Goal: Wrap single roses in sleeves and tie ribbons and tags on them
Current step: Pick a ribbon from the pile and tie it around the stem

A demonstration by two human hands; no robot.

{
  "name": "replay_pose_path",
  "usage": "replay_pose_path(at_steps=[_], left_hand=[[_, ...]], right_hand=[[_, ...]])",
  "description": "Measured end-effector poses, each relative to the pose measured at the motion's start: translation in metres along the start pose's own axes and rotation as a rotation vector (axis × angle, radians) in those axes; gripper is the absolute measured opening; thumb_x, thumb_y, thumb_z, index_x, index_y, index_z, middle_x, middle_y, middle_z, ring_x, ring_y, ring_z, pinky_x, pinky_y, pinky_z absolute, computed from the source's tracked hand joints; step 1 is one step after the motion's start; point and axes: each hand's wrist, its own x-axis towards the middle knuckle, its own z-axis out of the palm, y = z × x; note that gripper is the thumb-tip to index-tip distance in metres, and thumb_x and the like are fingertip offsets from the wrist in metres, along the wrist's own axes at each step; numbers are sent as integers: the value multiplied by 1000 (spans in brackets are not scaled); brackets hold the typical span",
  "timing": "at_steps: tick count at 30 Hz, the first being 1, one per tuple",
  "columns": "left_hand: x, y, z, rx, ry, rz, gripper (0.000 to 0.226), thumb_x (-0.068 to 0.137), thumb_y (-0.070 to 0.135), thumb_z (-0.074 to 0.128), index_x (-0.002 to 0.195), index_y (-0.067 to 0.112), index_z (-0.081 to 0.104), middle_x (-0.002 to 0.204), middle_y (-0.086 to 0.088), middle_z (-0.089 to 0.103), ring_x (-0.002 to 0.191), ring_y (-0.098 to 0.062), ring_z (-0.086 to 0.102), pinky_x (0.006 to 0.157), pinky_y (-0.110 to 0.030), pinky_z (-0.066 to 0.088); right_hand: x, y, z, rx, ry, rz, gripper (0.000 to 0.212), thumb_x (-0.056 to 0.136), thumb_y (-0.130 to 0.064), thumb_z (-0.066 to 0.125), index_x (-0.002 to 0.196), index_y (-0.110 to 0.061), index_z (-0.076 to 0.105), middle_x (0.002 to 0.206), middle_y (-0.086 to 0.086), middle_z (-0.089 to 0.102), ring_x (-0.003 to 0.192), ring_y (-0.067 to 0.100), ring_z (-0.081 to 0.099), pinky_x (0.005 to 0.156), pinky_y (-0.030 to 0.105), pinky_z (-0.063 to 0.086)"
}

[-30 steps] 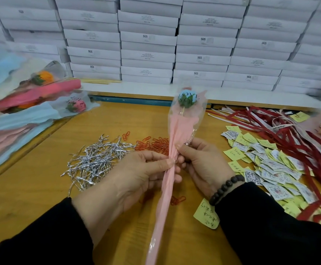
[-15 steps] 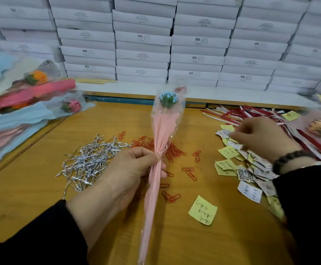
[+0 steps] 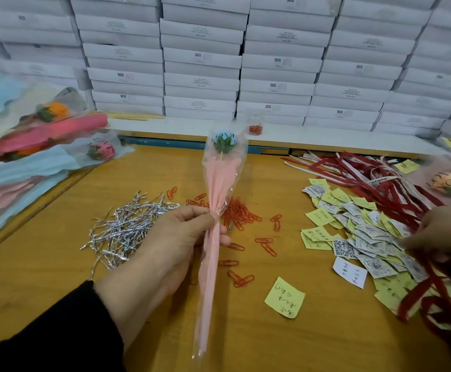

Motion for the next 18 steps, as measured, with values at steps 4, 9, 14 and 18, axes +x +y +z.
replay_pose_path(at_steps=[4, 9, 14, 18], left_hand=[[0, 0, 0, -17, 7, -3, 8, 86, -5, 54, 82, 1, 58, 56, -13, 64, 43, -18, 62, 47, -20, 53], [1, -2, -1, -5, 2, 3, 11, 87, -4, 53, 81, 3, 57, 57, -12, 64, 45, -19, 62, 47, -19, 52], [2, -2, -1, 9, -4, 14, 10, 88, -3, 52, 82, 4, 56, 57, -11, 64, 45, -17, 62, 47, -20, 50], [1, -2, -2, 24, -10, 23, 9, 87, -2, 53, 82, 4, 58, 58, -12, 64, 45, -17, 62, 47, -20, 50]], right_hand=[[1, 2, 0, -45, 18, 15, 31, 75, -24, 76, 67, -1, 59, 53, 9, 59, 50, 18, 55, 42, 22, 36], [12, 6, 4, -21, 60, 20, 24, 81, -13, 69, 65, 1, 57, 57, 14, 58, 54, 24, 54, 48, 27, 40], [17, 11, 4, 78, 127, 25, 32, 73, -18, 77, 60, 2, 56, 57, 13, 58, 54, 25, 53, 47, 28, 37], [19, 13, 9, 36, 95, 36, 24, 78, -16, 73, 76, 6, 63, 76, 19, 64, 76, 33, 61, 61, 35, 47]])
